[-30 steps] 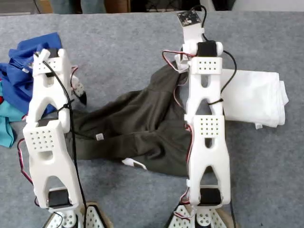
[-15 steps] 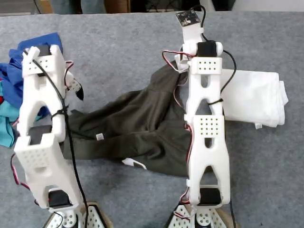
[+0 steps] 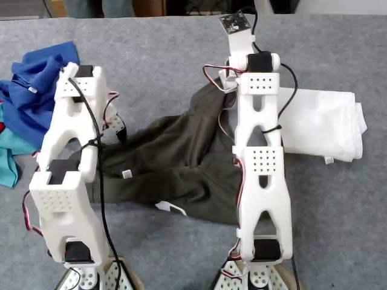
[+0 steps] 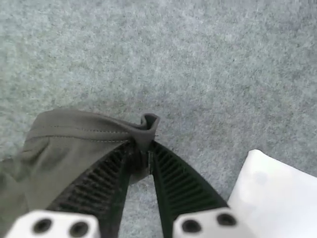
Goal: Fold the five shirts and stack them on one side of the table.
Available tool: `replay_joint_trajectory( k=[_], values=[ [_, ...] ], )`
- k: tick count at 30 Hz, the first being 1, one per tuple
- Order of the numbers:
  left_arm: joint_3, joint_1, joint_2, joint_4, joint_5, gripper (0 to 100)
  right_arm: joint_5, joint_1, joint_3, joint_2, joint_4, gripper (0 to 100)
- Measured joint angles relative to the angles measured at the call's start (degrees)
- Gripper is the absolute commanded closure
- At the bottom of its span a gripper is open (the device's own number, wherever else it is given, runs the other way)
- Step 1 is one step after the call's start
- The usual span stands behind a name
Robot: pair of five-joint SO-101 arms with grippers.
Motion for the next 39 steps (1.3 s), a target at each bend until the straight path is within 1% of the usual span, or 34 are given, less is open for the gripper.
replay_joint_trajectory(
  k=[5, 13, 17, 23, 28, 37, 39],
  values=[
    [0.0, -2.2, 0.3, -0.9, 2.7, 77, 0.0, -0.1, 0.0, 0.0, 0.0, 98.5],
    [0.0, -4.0, 0.4, -1.3, 4.9, 77, 0.0, -0.1, 0.0, 0.0, 0.0, 98.5],
    [1.8, -4.5, 0.4, -4.7, 7.6, 77, 0.0, -0.1, 0.0, 0.0, 0.0, 98.5],
    [4.6, -2.5, 0.4, -10.1, 11.1, 87, 0.0, -0.1, 0.0, 0.0, 0.0, 98.5],
    [4.6, -2.5, 0.5, -11.8, 11.8, 88, 0.0, -0.1, 0.0, 0.0, 0.0, 98.5],
    [4.6, -2.5, 0.5, -11.9, 11.8, 88, 0.0, -0.1, 0.0, 0.0, -0.2, 98.5],
    [4.6, -2.5, 0.5, -11.9, 11.8, 90, 0.0, -0.1, 0.0, 0.0, -0.4, 98.5]
  ],
)
